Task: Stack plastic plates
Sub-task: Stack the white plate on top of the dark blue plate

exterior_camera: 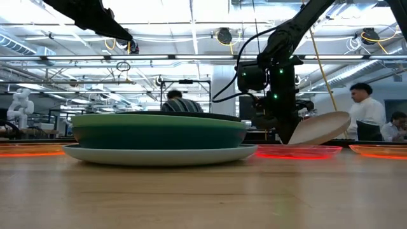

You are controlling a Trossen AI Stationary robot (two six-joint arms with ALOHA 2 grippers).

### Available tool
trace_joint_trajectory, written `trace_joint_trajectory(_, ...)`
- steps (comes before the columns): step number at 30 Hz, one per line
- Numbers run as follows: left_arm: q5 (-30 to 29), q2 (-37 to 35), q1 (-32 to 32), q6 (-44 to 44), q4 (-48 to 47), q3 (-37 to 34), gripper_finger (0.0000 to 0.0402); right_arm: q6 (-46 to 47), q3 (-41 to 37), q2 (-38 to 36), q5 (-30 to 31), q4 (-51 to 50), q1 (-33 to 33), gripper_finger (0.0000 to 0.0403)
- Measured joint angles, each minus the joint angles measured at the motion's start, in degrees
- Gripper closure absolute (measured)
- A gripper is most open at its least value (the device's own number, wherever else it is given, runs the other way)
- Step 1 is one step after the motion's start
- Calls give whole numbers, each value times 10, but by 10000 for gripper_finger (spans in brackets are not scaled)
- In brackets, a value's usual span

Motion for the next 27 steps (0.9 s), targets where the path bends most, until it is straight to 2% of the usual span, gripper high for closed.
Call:
trace_joint_trajectory(16,0,0,0,0,1,0,245,-22,0,0,-1,64,20,402)
trace_joint_trajectory(22,0,0,0,0,1,0,245,-22,1,-7,0,51,21,402)
trace_joint_trajectory(27,0,0,0,1,1,0,245,-9,42,-12,30,-16,21,402)
